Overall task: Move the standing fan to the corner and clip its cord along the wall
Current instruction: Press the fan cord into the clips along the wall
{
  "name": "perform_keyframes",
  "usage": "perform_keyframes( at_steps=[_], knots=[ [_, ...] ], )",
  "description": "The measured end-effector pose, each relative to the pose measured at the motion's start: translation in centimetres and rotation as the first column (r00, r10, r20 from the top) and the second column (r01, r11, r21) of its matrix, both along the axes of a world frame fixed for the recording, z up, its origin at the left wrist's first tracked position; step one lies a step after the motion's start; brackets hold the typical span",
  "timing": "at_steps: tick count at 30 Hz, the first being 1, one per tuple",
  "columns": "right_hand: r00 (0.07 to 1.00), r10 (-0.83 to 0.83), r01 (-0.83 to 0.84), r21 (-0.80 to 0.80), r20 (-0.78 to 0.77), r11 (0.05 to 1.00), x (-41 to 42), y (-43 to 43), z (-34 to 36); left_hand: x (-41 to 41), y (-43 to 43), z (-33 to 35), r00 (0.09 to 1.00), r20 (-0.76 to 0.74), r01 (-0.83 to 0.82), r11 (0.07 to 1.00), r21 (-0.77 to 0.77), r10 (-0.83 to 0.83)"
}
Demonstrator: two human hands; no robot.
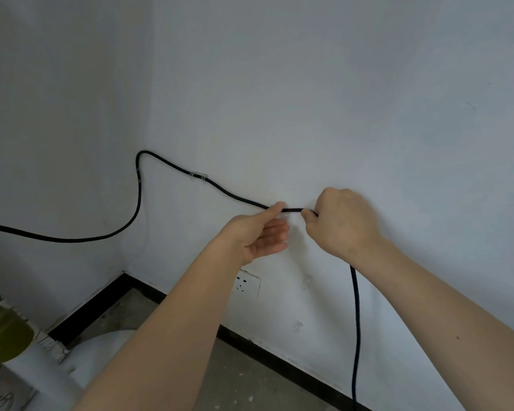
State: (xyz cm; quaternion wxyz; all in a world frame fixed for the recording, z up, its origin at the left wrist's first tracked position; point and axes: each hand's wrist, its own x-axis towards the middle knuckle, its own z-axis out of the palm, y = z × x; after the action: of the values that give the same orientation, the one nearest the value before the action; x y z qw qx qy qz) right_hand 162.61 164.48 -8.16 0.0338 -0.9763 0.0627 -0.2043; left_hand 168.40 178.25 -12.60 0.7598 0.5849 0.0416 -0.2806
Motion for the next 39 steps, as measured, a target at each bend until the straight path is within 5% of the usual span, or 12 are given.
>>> perform_keyframes(
  at_steps=[8,13,18,25,39],
  knots=[
    [0.999,0.034,-0.032,0.074,-0.031,0.997,-0.5,-0.4,-2.7,0.2,-0.7,0.5,0.998,0.012,-0.066,0.998,0.002,0.066],
    [0.993,0.109,-0.116,0.276,0.039,0.954,-0.6,-0.7,-4.7,0.3,-0.9,0.5,0.994,0.017,-0.104,0.995,-0.002,0.104],
    [0.976,0.210,-0.065,0.831,-0.063,0.552,-2.8,-2.4,-8.5,0.0,-1.1,0.4,0.992,0.009,-0.124,0.992,-0.013,0.124],
    [0.969,0.242,-0.049,0.935,-0.039,0.350,-7.9,-5.5,-15.2,-0.7,-1.4,0.6,0.986,-0.008,-0.164,0.986,-0.038,0.164],
    [0.999,-0.022,-0.023,0.893,0.037,0.450,-7.0,-4.3,-21.1,-1.7,-2.1,-2.1,0.945,0.216,-0.225,0.967,-0.120,0.246]
  ],
)
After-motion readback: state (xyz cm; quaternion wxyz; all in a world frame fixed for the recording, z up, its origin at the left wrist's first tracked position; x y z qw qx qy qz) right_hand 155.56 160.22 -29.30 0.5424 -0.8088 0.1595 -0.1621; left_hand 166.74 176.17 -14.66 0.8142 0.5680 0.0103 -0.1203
